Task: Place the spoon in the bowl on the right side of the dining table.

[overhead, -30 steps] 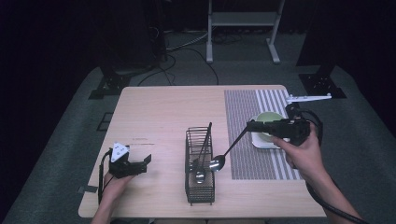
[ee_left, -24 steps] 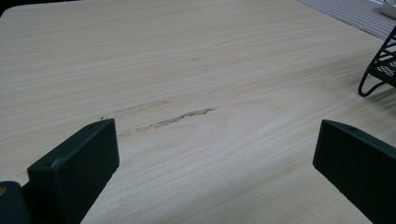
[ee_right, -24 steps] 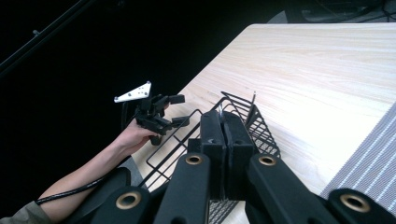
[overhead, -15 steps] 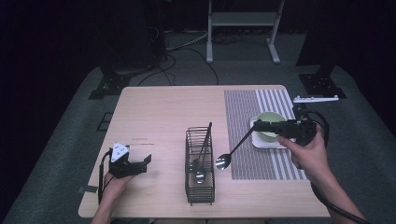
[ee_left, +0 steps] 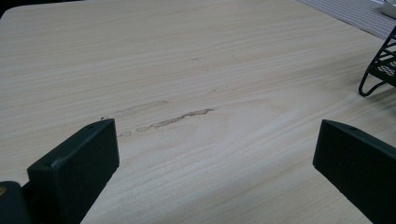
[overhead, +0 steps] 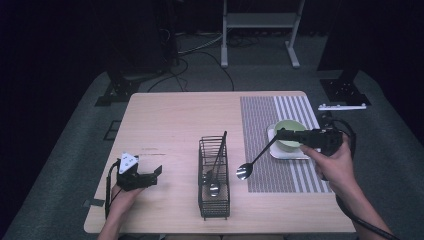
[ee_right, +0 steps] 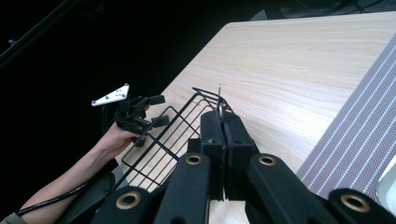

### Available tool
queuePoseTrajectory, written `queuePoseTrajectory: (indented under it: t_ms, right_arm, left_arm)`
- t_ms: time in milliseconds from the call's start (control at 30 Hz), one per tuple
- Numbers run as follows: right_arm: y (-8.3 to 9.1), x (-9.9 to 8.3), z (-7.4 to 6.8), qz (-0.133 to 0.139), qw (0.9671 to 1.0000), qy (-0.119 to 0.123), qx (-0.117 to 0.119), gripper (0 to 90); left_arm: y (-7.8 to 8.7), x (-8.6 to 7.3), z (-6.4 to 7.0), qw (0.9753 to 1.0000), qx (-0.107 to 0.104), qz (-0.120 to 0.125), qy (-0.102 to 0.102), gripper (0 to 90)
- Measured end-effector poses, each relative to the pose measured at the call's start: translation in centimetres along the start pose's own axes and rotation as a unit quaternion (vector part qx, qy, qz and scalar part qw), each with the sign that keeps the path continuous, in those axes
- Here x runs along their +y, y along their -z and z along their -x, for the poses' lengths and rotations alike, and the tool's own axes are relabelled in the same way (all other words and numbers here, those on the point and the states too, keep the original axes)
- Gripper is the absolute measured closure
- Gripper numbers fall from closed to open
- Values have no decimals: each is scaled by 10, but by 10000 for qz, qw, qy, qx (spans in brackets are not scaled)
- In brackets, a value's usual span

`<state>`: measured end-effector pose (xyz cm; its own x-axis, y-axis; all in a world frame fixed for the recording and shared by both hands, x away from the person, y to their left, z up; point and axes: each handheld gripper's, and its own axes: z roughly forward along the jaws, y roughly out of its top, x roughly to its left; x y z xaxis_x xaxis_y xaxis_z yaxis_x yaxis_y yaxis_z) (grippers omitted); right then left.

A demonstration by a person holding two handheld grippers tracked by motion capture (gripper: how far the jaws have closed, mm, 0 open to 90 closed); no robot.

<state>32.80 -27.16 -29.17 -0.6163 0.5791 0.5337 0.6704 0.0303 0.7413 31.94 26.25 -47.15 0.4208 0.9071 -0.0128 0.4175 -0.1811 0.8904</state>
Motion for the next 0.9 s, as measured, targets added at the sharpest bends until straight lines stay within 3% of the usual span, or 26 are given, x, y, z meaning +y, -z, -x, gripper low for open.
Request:
queuePoseTrajectory:
  t_ms: [900]
  right_arm:
    - [1,-4,26,39,9991,-266,-331,886]
  left_arm:
    - [0,0,0,10000,5,0,17,0]
